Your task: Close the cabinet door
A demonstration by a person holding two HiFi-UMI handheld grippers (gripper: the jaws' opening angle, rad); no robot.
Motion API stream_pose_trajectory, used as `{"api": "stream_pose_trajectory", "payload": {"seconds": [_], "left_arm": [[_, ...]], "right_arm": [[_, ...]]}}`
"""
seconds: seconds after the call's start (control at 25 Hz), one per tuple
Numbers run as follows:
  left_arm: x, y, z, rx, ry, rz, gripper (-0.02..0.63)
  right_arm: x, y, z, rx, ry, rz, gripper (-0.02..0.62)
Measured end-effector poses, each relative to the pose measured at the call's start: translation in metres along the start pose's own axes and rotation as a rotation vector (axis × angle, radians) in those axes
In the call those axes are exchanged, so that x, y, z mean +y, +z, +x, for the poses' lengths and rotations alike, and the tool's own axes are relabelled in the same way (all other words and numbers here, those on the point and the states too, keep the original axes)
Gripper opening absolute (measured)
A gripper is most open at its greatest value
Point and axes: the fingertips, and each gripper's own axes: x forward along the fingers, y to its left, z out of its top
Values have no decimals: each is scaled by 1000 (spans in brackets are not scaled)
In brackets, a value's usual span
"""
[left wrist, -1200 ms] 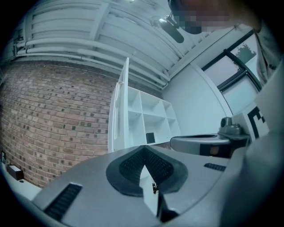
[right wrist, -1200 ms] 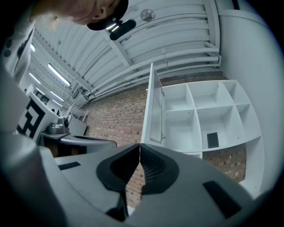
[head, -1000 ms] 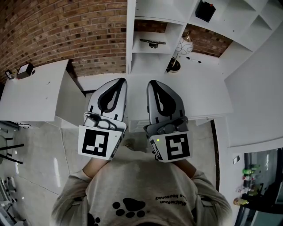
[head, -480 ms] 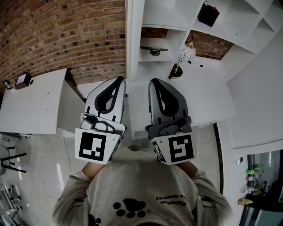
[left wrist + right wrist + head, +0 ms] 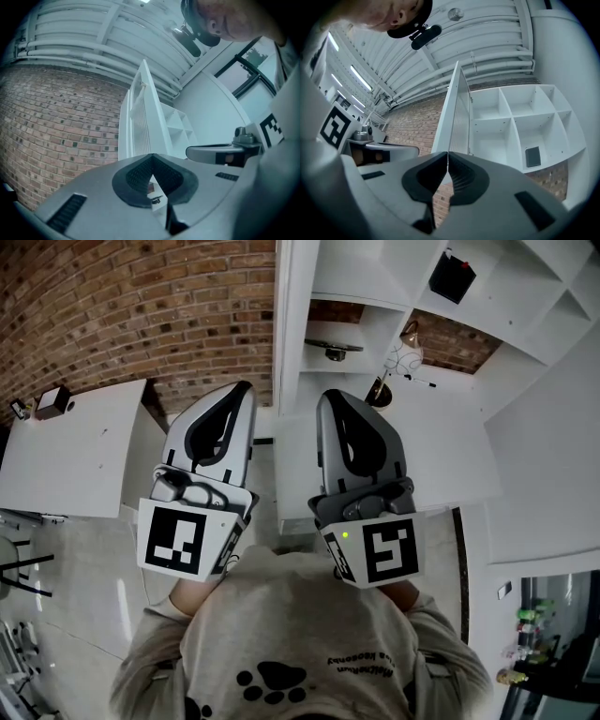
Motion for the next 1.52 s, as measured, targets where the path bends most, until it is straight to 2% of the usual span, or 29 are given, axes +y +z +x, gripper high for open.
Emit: {"api": "stream_pose_trajectory", "payload": {"seconds": [0.48, 0.56, 0.68, 0.8, 1.12, 1.36, 1.52], "left_arm": [[16, 24, 14, -18, -36, 44, 8], [18, 26, 16, -23, -34, 51, 8], [18, 27, 17, -28, -32, 53, 8], [21, 26, 18, -31, -33, 47, 8], [24, 24, 22, -33, -51, 36, 8], [16, 19, 29, -27, -86, 22, 8], [9, 16, 34, -24, -101, 14, 8]], "right_arm": [[9, 38, 27, -29, 58, -52, 28], [14, 40, 34, -20, 92, -40, 108], [19, 42, 44, -5, 117, -28, 138], [22, 46, 52, -7, 107, -50, 167], [24, 41, 61, 31, 62, -70, 166], [23, 40, 59, 55, 48, -42, 133], [12, 40, 53, 38, 35, -61, 124]]}}
